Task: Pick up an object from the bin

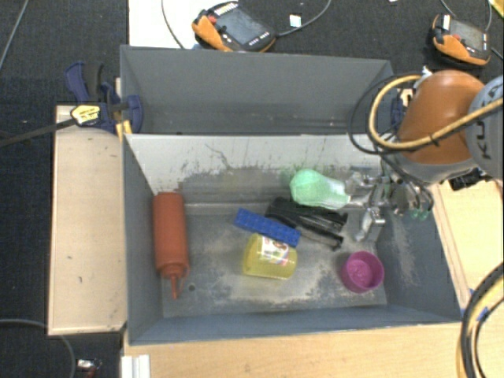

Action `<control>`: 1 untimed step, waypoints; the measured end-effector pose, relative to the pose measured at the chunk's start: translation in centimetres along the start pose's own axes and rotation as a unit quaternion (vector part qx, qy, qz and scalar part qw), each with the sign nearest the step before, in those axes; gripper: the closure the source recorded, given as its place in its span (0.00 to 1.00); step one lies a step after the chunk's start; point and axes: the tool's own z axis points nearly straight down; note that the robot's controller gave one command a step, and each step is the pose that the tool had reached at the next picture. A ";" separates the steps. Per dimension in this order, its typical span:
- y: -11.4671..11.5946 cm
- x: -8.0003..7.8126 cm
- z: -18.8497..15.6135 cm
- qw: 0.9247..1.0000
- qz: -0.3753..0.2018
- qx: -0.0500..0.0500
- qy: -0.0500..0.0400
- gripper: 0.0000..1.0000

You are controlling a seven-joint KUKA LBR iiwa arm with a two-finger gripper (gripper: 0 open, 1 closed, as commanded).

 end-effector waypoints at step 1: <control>0.1 -0.1 -0.4 1.000 -0.002 0.000 -0.003 0.00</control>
Offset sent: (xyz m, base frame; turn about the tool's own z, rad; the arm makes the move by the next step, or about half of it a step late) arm -0.0061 0.0555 -0.0673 0.1334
